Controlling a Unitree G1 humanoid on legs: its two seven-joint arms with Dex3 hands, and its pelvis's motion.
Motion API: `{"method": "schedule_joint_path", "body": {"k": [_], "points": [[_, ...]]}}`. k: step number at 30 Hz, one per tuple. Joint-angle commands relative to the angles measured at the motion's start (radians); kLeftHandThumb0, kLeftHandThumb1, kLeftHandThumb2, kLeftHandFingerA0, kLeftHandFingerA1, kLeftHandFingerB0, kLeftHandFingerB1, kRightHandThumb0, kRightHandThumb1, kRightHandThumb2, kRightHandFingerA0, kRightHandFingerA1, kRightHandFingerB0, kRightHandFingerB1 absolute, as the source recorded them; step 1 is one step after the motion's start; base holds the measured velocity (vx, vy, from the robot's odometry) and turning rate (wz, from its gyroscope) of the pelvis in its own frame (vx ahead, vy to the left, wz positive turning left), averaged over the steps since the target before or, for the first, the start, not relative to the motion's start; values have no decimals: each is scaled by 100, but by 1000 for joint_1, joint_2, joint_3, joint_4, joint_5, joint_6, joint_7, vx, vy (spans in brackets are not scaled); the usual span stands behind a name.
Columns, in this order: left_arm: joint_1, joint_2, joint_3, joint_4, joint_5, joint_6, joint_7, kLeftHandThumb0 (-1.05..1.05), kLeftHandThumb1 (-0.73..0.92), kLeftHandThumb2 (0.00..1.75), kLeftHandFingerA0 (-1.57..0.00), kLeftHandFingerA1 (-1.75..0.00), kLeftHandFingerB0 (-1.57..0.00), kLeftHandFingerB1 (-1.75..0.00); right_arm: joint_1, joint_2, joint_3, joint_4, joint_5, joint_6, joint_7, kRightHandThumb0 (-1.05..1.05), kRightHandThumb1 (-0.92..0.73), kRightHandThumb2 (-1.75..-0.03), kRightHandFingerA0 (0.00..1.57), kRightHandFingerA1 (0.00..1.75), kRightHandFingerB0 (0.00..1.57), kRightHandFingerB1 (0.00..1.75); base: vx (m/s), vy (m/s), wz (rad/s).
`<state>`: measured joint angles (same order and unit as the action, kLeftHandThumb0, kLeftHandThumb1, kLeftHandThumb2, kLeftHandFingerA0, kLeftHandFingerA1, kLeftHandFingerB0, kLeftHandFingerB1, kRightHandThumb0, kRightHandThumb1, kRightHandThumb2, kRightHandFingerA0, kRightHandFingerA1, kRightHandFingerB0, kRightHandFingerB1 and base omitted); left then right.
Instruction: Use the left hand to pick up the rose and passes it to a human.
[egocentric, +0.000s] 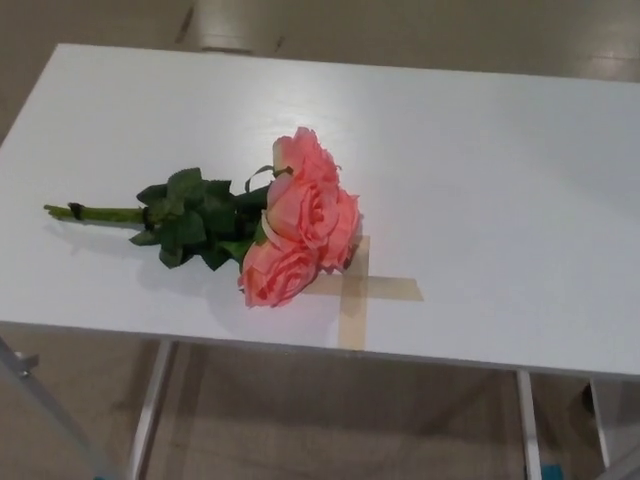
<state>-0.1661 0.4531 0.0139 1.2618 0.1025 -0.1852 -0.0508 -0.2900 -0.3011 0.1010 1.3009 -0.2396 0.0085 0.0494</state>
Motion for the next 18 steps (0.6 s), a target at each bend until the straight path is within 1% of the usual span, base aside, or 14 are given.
{"method": "schedule_joint_path", "body": {"k": [1, 5, 6, 7, 8, 10, 11, 13, 14, 15, 16, 18], "points": [[8, 6, -11, 20, 26, -38, -6, -47, 42, 70, -53, -50, -36, -44, 7, -10, 2, 18, -6, -5, 18, -36, -69, -61, 55, 40, 44, 35, 0, 0, 0], [8, 8, -12, 24, 27, -44, -5, -47, 42, 70, -53, -50, -36, -44, 6, -10, 2, 20, -8, -5, 19, -36, -69, -61, 55, 40, 44, 35, 0, 0, 0], [7, 8, -8, 23, 22, -52, -9, -55, 51, 56, -43, -36, -38, -33, 7, -10, 0, 21, -6, -4, 21, -36, -69, -61, 54, 40, 43, 35, 0, 0, 0], [6, 9, -3, 20, 17, -61, -13, -55, 51, 56, -43, -36, -38, -33, 8, -10, -3, 21, -3, -2, 24, -36, -69, -61, 54, 40, 43, 35, 0, 0, 0], [8, 10, 1, 10, 11, -90, -35, -62, 50, 57, -35, -35, -32, -32, 9, -10, -3, 22, -4, -1, 24, -36, -69, -61, 53, 40, 43, 35, 0, 0, 0], [9, 10, 2, 10, 11, -95, -38, -62, 50, 57, -35, -35, -32, -32, 9, -10, -4, 22, -4, -1, 25, -36, -69, -61, 53, 40, 43, 35, 0, 0, 0], [21, 13, 3, -21, 2, -150, -82, -66, 54, 57, -30, -33, -26, -30, 13, -9, -3, 22, -4, -1, 25, -36, -69, -61, 53, 40, 43, 35, 0, 0, 0], [28, 14, 5, -36, -1, -176, -103, -66, 54, 57, -30, -33, -26, -30, 15, -8, -3, 22, -5, -1, 25, -36, -69, -61, 53, 40, 43, 35, 0, 0, 0], [50, 19, 10, -91, -24, -214, -159, -68, 52, 57, -25, -31, -23, -29, 17, -10, -2, 22, -6, -4, 24, -36, -69, -61, 53, 40, 44, 35, 0, 0, 0], [113, 37, 20, -244, -87, -274, -300, -65, 49, 56, -24, -31, -27, -30, 22, -13, 0, 22, -10, -8, 23, -35, -69, -61, 54, 40, 44, 36, 0, 0, 0], [152, 48, 24, -335, -124, -279, -369, -65, 49, 56, -24, -31, -27, -30, 22, -14, 1, 23, -11, -9, 24, -35, -69, -61, 54, 40, 44, 36, 0, 0, 0], [175, 50, 30, -386, -134, -262, -389, -65, 49, 56, -24, -31, -27, -30, 22, -14, 2, 23, -11, -9, 24, -35, -69, -61, 54, 40, 44, 36, 0, 0, 0]]}}
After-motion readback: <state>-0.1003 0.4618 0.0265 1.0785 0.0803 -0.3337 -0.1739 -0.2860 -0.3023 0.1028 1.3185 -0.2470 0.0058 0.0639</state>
